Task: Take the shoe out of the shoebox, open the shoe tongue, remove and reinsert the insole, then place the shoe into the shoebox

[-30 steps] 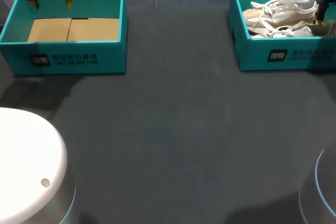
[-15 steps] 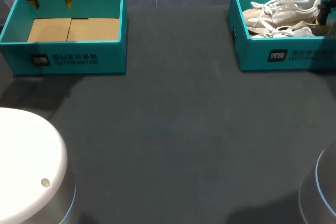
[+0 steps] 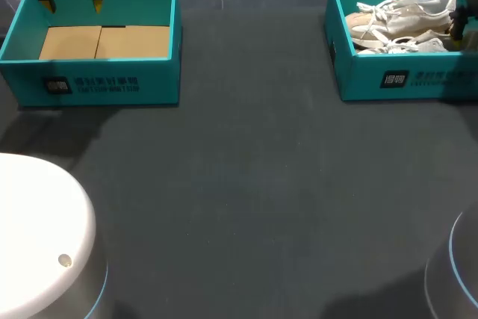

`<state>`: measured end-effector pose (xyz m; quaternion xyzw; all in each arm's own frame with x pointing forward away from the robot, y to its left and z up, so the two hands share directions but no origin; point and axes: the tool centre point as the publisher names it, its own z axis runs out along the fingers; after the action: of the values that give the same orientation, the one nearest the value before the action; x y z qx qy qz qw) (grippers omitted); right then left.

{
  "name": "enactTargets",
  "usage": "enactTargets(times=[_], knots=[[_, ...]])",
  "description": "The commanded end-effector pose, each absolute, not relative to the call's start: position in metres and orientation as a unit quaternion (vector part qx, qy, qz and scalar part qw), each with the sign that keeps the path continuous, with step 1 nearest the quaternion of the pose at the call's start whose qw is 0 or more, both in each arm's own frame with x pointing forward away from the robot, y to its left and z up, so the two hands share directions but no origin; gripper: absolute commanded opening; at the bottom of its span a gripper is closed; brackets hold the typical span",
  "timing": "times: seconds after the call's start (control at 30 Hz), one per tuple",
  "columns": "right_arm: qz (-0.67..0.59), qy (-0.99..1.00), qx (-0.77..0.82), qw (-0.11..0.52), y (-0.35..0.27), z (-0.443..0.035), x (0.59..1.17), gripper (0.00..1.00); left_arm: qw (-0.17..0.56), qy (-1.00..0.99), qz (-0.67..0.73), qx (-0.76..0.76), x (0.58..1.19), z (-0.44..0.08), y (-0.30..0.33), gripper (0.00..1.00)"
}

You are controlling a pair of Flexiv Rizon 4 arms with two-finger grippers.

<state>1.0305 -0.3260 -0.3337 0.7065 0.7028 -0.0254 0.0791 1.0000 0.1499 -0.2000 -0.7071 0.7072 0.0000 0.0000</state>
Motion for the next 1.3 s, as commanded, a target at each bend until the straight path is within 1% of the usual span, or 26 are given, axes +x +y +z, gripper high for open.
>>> enactTargets(times=[0.03, 0.07, 0.37, 0.53, 0.7, 0.73, 0.77, 0.8, 0.9, 0.97, 1.0, 1.3], knots=[[-0.029, 0.703, 0.707, 0.075, -0.328, -0.341, 1.035, 0.73, 0.000, 0.707, 0.000, -0.707, 1.000, -0.200, 0.150, 1.00], [-0.029, 0.703, 0.707, 0.075, -0.328, -0.343, 1.035, 0.75, 0.000, 0.707, 0.000, -0.707, 1.000, -0.200, 0.150, 1.00], [-0.032, 0.703, 0.707, 0.067, -0.334, -0.353, 1.036, 0.75, 0.000, 0.707, 0.000, -0.707, 1.000, -0.200, 0.150, 1.00], [-0.036, 0.704, 0.707, 0.065, -0.338, -0.356, 1.037, 0.78, 0.000, 0.707, 0.000, -0.707, 1.000, -0.200, 0.150, 1.00], [-0.038, 0.705, 0.705, 0.063, -0.340, -0.360, 1.038, 0.76, 0.000, 0.707, 0.000, -0.707, 1.000, -0.200, 0.150, 1.00], [-0.037, 0.705, 0.705, 0.061, -0.341, -0.360, 1.038, 0.72, 0.000, 0.707, 0.000, -0.707, 1.000, -0.200, 0.150, 1.00], [-0.037, 0.705, 0.705, 0.061, -0.342, -0.361, 1.038, 0.63, 0.000, 0.707, 0.000, -0.707, 1.000, -0.200, 0.150, 1.00], [-0.036, 0.705, 0.706, 0.058, -0.342, -0.361, 1.038, 0.51, 0.000, 0.707, 0.000, -0.707, 1.000, -0.200, 0.150, 1.00], [-0.034, 0.705, 0.706, 0.057, -0.342, -0.361, 1.036, 0.31, 0.000, 0.707, 0.000, -0.707, 1.000, -0.200, 0.150, 1.00], [-0.033, 0.705, 0.706, 0.056, -0.342, -0.361, 1.035, 0.12, 0.000, 0.707, 0.000, -0.707, 1.000, -0.200, 0.150, 1.00], [-0.033, 0.705, 0.706, 0.056, -0.342, -0.361, 1.034, 0.00, 0.000, 0.707, 0.000, -0.707, 1.000, -0.200, 0.150, 1.00], [-0.030, 0.700, 0.711, 0.061, -0.344, -0.353, 1.032, 0.00, 0.000, 0.707, 0.000, -0.707, 1.000, -0.200, 0.150, 1.00]])
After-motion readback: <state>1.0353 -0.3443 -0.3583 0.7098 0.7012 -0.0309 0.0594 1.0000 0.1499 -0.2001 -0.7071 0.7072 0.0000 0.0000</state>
